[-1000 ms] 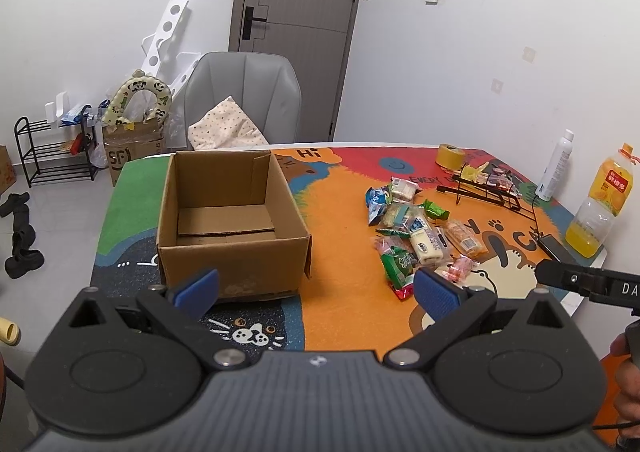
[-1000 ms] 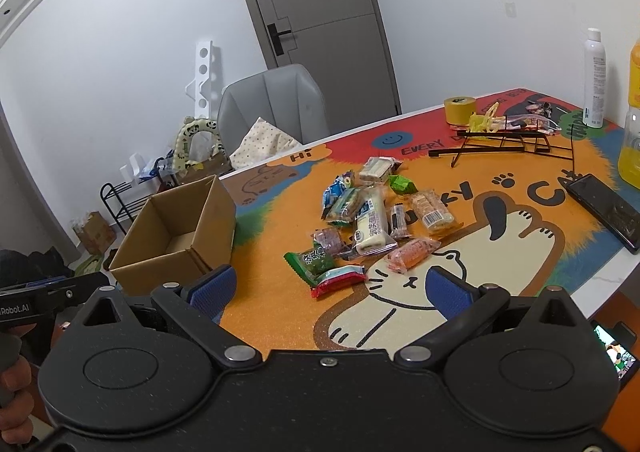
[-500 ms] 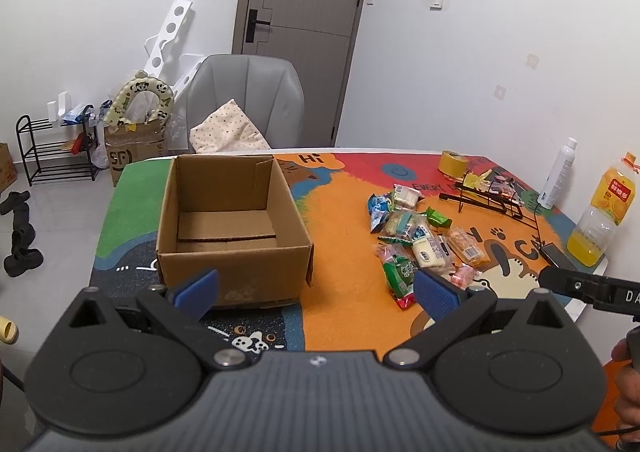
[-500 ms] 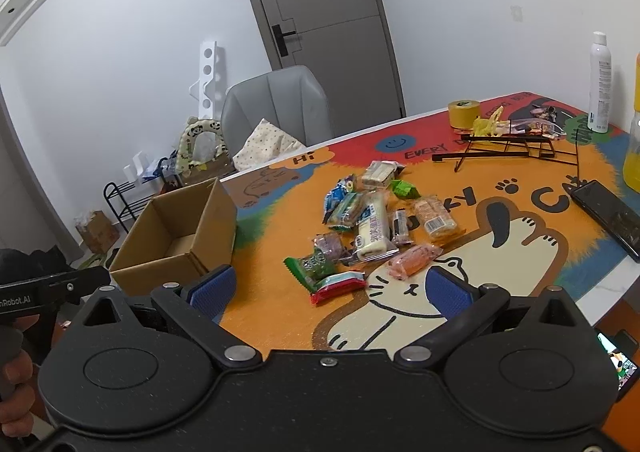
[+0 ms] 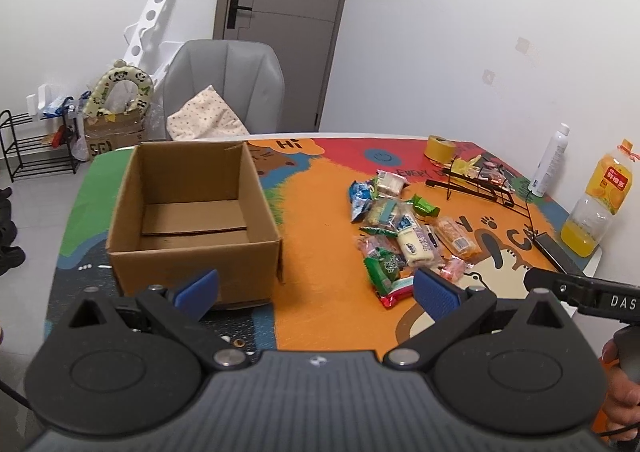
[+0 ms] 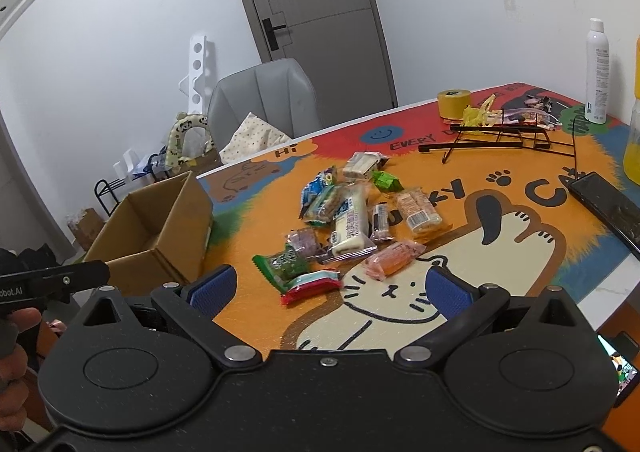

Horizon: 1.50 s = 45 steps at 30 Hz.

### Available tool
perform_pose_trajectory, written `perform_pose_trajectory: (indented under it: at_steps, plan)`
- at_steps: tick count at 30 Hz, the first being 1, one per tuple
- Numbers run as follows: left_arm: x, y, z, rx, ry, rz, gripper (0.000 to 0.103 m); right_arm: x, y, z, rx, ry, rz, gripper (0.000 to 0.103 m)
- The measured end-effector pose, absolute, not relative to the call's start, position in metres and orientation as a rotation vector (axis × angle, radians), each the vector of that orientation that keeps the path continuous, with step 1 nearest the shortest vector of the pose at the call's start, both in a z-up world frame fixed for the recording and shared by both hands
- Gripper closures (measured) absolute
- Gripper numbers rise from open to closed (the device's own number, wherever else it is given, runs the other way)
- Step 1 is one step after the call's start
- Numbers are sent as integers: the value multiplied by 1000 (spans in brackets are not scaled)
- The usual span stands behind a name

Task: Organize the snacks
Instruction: 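Grasp the green snack bag with the left gripper while the right gripper grasps the orange candy stick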

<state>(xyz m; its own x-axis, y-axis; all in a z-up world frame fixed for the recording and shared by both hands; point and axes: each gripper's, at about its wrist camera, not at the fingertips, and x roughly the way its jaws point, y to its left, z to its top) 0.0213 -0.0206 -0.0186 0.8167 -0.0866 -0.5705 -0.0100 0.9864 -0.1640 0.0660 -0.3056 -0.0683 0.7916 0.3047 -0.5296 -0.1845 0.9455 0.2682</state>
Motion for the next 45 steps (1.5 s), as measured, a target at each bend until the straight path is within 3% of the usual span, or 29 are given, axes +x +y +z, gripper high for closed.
perform_pose_trajectory:
  at_steps: [28,45]
  plan:
    - [92,-65,-61,-184,609,-121,3,127,-331,-129,280,644,212,0]
    - [145,-84,-93,-176,698,-145,21,171,-330,-155,311,716,167,11]
